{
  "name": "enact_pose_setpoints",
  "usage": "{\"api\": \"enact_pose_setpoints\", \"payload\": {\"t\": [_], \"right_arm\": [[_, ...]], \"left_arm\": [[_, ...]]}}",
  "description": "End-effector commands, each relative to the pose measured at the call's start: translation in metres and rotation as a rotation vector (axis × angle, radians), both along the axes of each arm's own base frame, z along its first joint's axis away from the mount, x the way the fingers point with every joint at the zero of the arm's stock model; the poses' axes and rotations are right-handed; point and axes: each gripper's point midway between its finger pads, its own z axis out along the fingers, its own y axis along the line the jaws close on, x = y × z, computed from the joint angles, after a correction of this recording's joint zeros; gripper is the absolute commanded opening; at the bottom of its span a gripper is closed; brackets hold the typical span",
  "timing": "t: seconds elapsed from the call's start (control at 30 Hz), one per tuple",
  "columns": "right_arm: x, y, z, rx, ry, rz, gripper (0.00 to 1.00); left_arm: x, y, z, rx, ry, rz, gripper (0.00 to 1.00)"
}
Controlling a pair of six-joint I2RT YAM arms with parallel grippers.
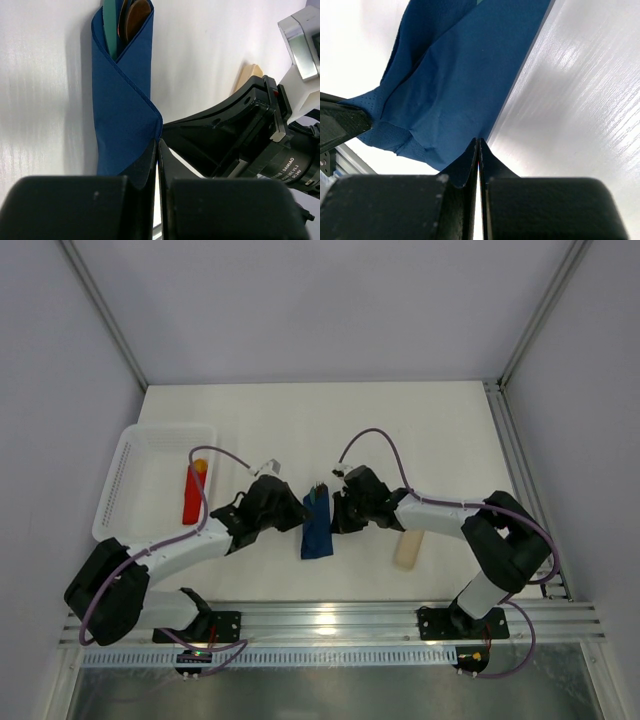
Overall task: Place the utensils on the paper napkin and roll it up
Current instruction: Roll the napkin at the center of the board.
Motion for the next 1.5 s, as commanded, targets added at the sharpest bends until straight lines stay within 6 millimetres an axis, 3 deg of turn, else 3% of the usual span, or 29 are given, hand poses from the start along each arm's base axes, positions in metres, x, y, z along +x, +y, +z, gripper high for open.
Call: {"api": "enact_pose_setpoints", "payload": {"t": [0.0,0.33,0.57,0.97,1.13,1.27,1.47], "right_arm": [[0.008,0.004,0.004,0.028,-0.034,0.005,0.03],[0.007,0.011,-0.001,0.063,-0.015,0.024,0.04],[0.004,0.010,-0.014,0.047,0.014,0.026,0.04],[0.003,0.011,-0.006,0.083,0.001,0.016,0.04],[0.006,0.012,0.013,0.108,-0.036,0.016,0.04],[0.013,0.003,0.028,0.099,-0.077,-0.019,0.04],[0.021,-0.022,0.027,0.045,-0.082,-0.094,0.03]], "left_arm": [[0.014,-0.010,0.023,-0.045,-0.066,0.023,0.00],[0.019,-0.036,0.033,-0.082,-0.083,0.001,0.00],[0.016,-0.051,0.025,-0.082,-0.072,-0.012,0.00],[0.015,-0.068,0.009,-0.101,-0.044,-0.010,0.00],[0.012,-0.062,0.008,-0.089,-0.053,0.005,0.00],[0.011,-0.062,0.006,-0.084,-0.048,0.000,0.00],[0.013,-0.064,0.007,-0.085,-0.052,-0.004,0.00]]}}
